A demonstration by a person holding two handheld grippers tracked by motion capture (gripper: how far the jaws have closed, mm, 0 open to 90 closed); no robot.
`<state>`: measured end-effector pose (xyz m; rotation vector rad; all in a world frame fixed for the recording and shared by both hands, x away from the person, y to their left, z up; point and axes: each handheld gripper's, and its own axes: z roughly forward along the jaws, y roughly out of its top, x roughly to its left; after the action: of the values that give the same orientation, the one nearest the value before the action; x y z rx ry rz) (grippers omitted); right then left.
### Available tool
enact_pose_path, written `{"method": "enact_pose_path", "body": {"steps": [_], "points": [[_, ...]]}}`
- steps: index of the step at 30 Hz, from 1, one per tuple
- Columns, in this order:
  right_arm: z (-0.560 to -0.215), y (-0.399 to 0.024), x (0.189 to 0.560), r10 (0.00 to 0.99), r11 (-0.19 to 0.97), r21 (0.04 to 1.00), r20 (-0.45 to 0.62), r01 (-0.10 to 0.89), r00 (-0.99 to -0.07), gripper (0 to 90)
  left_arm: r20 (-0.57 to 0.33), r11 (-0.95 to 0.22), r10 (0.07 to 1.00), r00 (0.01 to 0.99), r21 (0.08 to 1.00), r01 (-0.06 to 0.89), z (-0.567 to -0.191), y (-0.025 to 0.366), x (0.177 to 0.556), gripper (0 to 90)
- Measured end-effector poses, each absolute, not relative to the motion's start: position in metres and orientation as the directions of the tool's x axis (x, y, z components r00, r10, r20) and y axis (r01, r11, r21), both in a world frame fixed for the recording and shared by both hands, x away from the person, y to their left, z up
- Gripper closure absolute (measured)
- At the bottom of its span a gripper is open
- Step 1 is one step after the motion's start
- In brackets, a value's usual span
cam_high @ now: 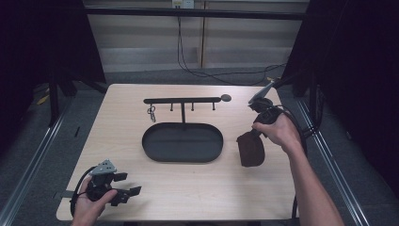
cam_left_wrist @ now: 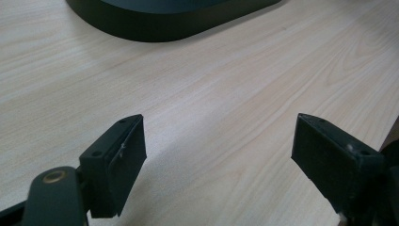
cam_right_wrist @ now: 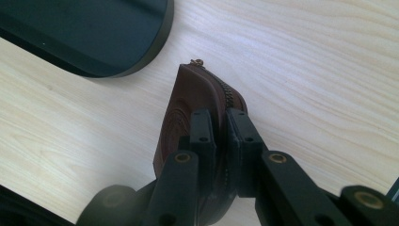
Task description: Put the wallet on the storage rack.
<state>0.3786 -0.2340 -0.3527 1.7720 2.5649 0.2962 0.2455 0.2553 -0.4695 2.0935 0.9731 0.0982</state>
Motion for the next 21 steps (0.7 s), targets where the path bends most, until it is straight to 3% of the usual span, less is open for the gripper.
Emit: {"method": "enact_pose_path", "body": {"steps": [21], "points": [[-0.315, -0.215, 0.377, 0.915, 0.371, 0.227, 0.078, 0.900, -0.397, 81.7, -0.259, -0.364, 0.660, 0.705, 0.711, 0.602, -0.468, 0.256, 0.244, 16.2]]}}
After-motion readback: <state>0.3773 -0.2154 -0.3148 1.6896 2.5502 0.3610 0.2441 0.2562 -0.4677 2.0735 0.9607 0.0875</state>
